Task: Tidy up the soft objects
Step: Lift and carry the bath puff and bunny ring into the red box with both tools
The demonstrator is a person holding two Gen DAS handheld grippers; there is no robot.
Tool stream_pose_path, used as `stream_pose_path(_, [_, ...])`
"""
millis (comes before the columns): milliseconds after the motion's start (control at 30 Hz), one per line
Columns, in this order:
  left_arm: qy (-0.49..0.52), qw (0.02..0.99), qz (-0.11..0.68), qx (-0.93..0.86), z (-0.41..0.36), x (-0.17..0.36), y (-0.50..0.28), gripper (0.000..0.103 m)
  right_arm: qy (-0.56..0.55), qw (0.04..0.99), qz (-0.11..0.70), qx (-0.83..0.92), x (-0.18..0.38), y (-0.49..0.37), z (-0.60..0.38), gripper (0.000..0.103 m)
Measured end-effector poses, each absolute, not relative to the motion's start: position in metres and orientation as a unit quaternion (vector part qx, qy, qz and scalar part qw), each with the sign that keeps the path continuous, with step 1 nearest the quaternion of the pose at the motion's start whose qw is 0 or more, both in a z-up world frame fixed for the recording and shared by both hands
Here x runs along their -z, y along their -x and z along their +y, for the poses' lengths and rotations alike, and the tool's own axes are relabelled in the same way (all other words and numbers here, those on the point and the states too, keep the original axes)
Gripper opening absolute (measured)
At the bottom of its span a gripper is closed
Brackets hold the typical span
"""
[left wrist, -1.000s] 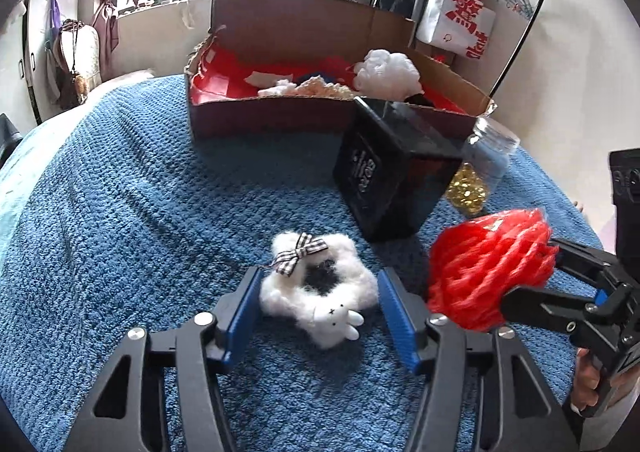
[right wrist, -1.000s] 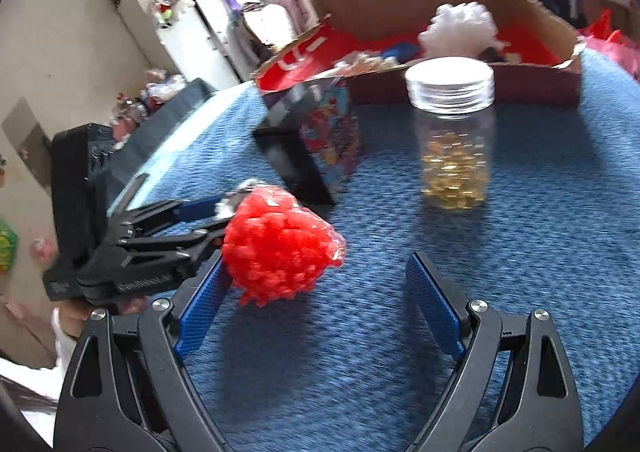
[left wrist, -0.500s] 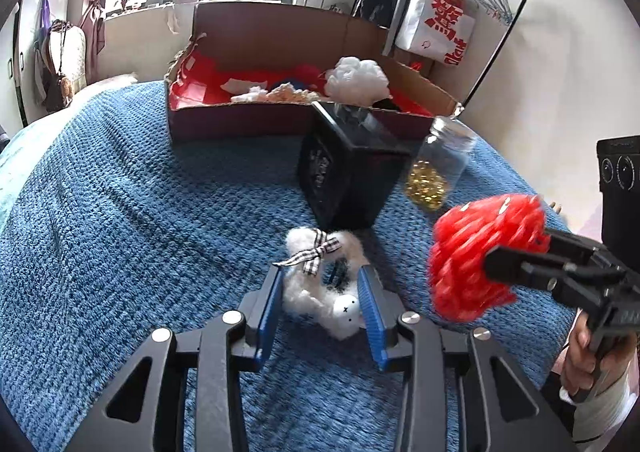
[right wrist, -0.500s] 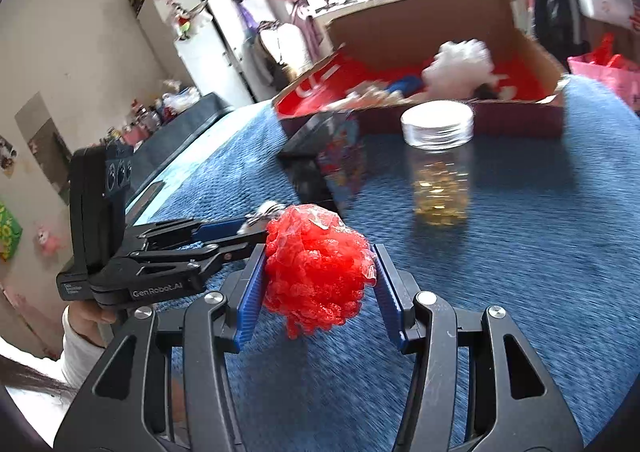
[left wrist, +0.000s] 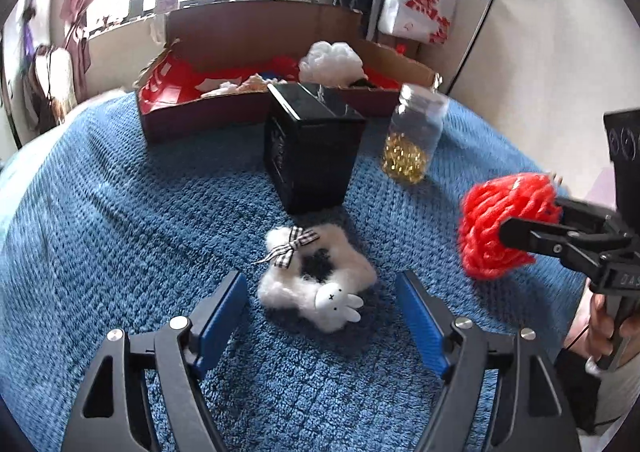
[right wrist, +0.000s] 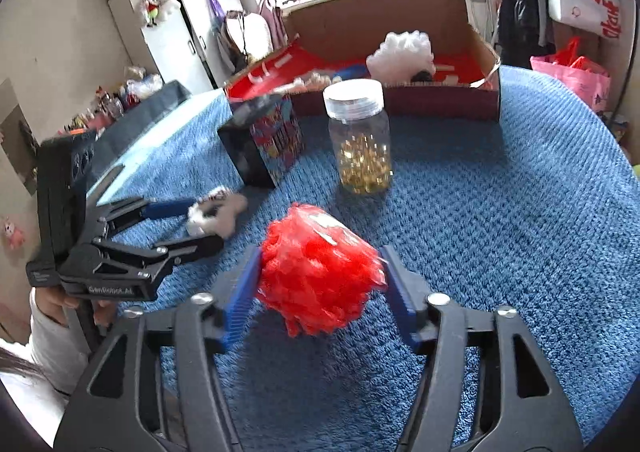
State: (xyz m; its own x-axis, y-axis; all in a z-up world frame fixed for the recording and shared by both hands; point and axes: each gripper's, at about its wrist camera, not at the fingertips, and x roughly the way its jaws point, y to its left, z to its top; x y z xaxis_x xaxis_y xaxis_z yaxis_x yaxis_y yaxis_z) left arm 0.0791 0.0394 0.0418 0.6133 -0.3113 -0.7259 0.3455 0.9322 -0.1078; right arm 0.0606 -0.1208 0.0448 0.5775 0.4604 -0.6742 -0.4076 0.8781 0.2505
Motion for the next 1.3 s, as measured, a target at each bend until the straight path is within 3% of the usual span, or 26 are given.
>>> stream_pose_path(67, [-0.029,0.897,0.402,0.183,0.036,-0.041,-0.082,0.079,-0.032,0.888,0.389,-0.242,-0.042,-0.061,-0.122,0.073])
stream_pose_path(133, [-0.034,0.896,0.402,0.185,0.033,-0.04,-0.085,0.076,-0.034,0.889,0.388,-0.243,-0.039,-0.063,-0.124,0.073])
stream_pose_path(167, [-0.036,0.896,0.402,0.185,0.031,-0.039,-0.087,0.072,-0.037,0.888,0.388,-0.245,-0.037,-0.063,-0.125,0.073])
stream_pose_path(200, [-0.042,0.897,0.399,0.183,0.029,-0.039,-0.089,0.059,-0.041,0.887,0.387,-0.249,-0.035,-0.063,-0.126,0.073])
stream_pose_path(233, [-0.047,0.898,0.399,0.18,0.028,-0.038,-0.089,0.059,-0.048,0.888,0.381,-0.253,-0.035,-0.062,-0.128,0.069])
stream_pose_path(267, [-0.049,0.899,0.398,0.179,0.027,-0.038,-0.09,0.059,-0.051,0.887,0.378,-0.261,-0.035,-0.062,-0.128,0.051])
stream_pose_path(767, [-0.044,0.908,0.378,0.174,0.035,-0.054,-0.077,0.059,-0.045,0.9,0.35,-0.254,-0.05,-0.056,-0.136,0.05])
stream_pose_path(1300, [-0.035,0.912,0.39,0.127,0.071,-0.068,-0.128,0.059,-0.026,0.921,0.35,-0.167,-0.07,-0.104,-0.166,0.05])
